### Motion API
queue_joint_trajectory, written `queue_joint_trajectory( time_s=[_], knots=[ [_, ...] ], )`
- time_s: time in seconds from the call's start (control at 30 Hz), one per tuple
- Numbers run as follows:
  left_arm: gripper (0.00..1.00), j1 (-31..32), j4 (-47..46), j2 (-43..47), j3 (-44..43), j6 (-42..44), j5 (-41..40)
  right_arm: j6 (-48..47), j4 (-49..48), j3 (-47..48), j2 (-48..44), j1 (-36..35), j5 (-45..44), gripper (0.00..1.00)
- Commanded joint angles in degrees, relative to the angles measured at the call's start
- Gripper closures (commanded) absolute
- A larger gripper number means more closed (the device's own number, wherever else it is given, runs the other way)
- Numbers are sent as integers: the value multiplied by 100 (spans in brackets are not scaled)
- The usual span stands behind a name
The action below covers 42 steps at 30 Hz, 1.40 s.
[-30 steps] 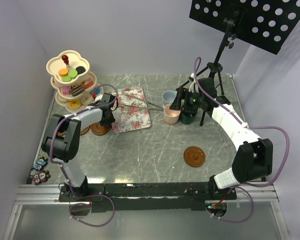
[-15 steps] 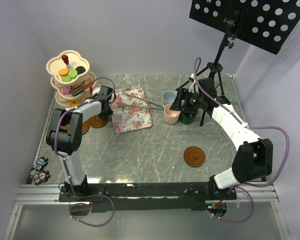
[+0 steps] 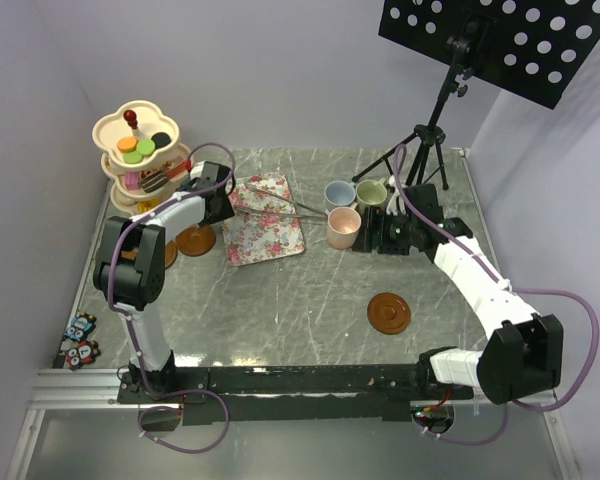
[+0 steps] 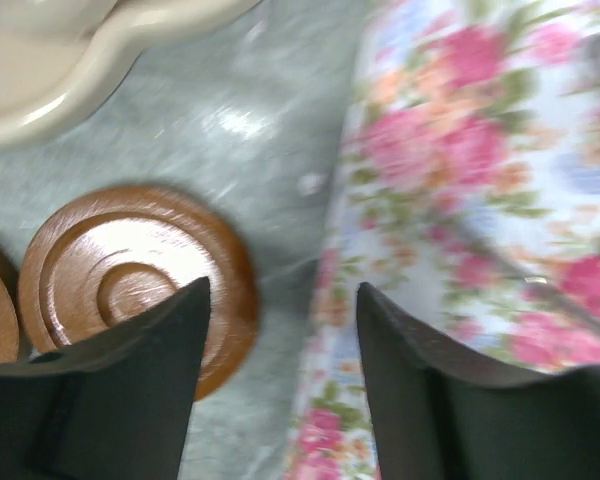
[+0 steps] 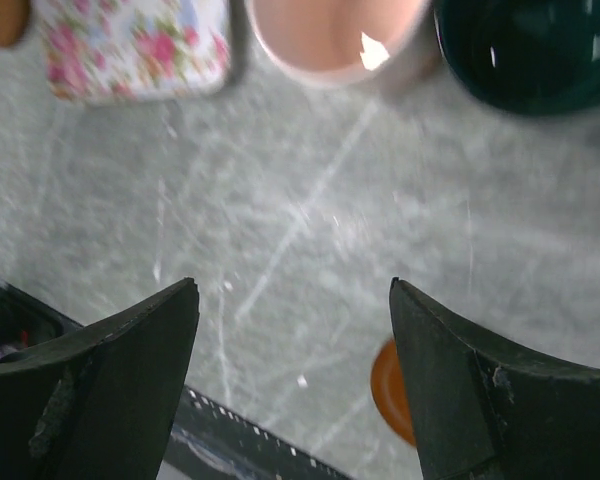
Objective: Serve the afternoon tea
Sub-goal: Move the coaster to the center of the board.
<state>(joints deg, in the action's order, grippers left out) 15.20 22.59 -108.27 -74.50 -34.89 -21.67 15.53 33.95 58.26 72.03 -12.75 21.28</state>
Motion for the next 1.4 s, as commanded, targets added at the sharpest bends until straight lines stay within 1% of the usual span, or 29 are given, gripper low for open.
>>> queue_joint_trajectory(
  time_s=[0.0,0.1,0.13,0.17,0.27,0.37,0.53,0.63,0.77,0.87,0.97,1.1,1.17,1.27,1.37],
  knots=[
    [31,185,9,490,-460,229,-30,-59,445,-376,-312,45,-246,17],
    [23,237,87,736,-478,185,-100,3,594,-622,-304,45,-308,18],
    [19,255,114,868,-434,167,-127,38,621,-710,-295,45,-317,18],
    [17,273,132,938,-399,158,-136,38,630,-754,-303,45,-326,18],
    [9,282,158,1421,-14,71,-13,108,647,-1017,-303,45,-352,20],
    [6,273,341,1904,339,44,5,143,779,-1246,-321,-60,-519,21],
    [2,220,720,2739,884,-79,-4,345,893,-1773,-646,-140,-660,22],
    [0,141,887,3250,1069,-88,110,512,832,-1845,-787,-306,-792,22],
    [1,71,1212,3593,1034,-44,260,837,560,-1958,-375,-324,-599,22],
    [1,36,1406,3777,885,17,251,952,375,-2099,-207,-324,-651,22],
    [1,9,1485,3953,727,71,225,934,340,-2222,-242,-386,-844,22],
    [0,-70,1617,3928,297,53,462,996,218,-2441,-154,-447,-836,22],
    [0,-70,1617,3884,173,62,558,1057,103,-2442,-75,-622,-853,22],
    [0,-70,1564,3857,146,158,603,1163,-107,-2267,179,-1122,-985,21],
    [0,-79,1547,3883,181,334,594,1268,-485,-1951,775,-1536,-775,22]
  ],
)
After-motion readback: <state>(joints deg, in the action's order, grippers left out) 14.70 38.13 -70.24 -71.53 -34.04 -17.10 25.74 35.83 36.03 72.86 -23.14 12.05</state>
